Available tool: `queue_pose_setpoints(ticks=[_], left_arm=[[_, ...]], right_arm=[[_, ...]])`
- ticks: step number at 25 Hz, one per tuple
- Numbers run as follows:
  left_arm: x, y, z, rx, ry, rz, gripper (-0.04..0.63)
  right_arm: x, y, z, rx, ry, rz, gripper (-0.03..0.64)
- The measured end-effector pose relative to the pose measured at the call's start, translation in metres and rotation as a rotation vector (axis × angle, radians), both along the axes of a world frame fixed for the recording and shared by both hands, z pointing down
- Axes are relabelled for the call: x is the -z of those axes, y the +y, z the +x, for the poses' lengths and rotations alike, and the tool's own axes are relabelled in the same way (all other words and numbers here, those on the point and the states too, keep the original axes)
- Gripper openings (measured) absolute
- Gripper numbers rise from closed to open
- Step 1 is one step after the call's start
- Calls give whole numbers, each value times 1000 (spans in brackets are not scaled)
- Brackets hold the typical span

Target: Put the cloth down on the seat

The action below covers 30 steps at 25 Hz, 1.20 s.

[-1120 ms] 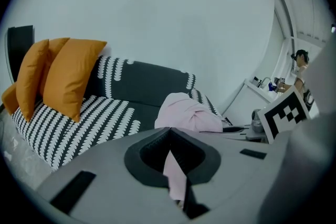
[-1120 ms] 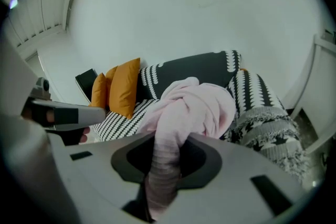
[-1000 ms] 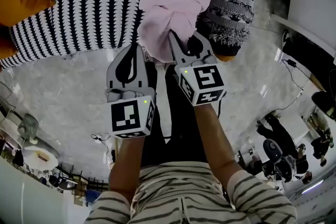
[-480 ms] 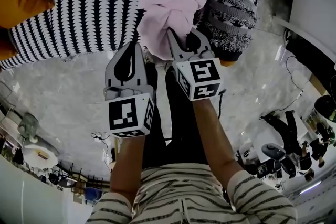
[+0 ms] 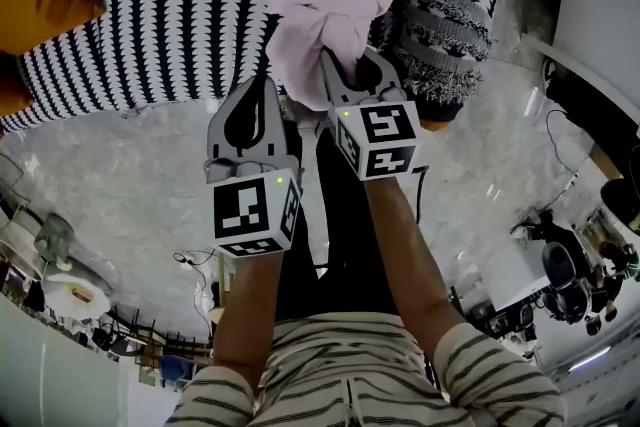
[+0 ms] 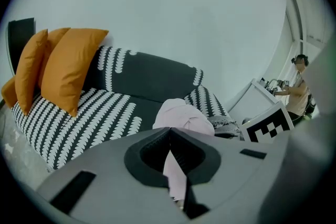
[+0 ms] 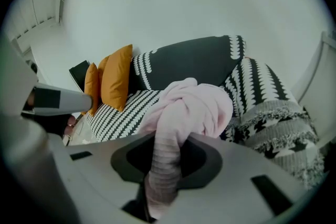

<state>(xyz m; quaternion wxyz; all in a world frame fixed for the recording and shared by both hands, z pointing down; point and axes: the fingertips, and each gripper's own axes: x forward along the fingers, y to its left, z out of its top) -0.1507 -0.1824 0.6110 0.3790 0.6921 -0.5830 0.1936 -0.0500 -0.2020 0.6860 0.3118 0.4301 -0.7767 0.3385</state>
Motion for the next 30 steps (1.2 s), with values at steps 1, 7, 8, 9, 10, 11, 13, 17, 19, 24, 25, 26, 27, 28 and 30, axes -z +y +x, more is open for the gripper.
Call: queue_pose_setpoints(ticks=[1, 7, 8, 9, 10, 11, 13, 17, 19, 24, 25, 26, 27, 28, 30], left_arm=[[1, 1, 0, 0, -1, 2, 5], [9, 2, 11, -8, 21, -13, 5], [5, 2, 13, -9, 21, -18, 5], [-1, 1, 14, -11, 19, -20, 5], [-7, 0, 15, -12, 17, -21, 5], [-15, -2, 16, -15, 17, -23, 5], [-30, -6, 16, -21, 25, -34, 5], [-37, -5, 12, -15, 40, -46, 5], [-28, -3, 8, -6, 38, -33, 5], [-12, 1, 11, -9, 54, -28, 5], [-6, 1, 11, -9, 54, -25, 5], [0, 1, 10, -9, 53, -20, 5], [4, 1, 10, -7, 51, -16, 5], [5, 1, 10, -6, 50, -13, 5], [-6, 1, 17, -7, 51, -16, 5]], right_arm=[[0, 0, 0, -1, -1, -1, 106], [6, -3, 6, -5, 11, -13, 107], [1, -6, 7, -2, 12, -13, 107], [-5, -8, 6, 0, 12, -13, 107], [-13, -11, 6, 0, 13, -13, 107], [-21, -15, 7, -3, 16, -15, 109], [-40, -21, 9, -10, 33, -30, 110], [-54, -23, 11, -29, 49, -53, 110], [-48, -23, 7, -34, 43, -44, 110], [-35, -17, 5, -31, 63, -45, 114], [-30, -18, 5, -29, 70, -42, 115], [-25, -19, 5, -26, 80, -41, 121], [-23, -20, 5, -24, 94, -45, 127], [-25, -20, 8, -23, 112, -54, 127], [-40, -17, 20, -30, 145, -82, 127]])
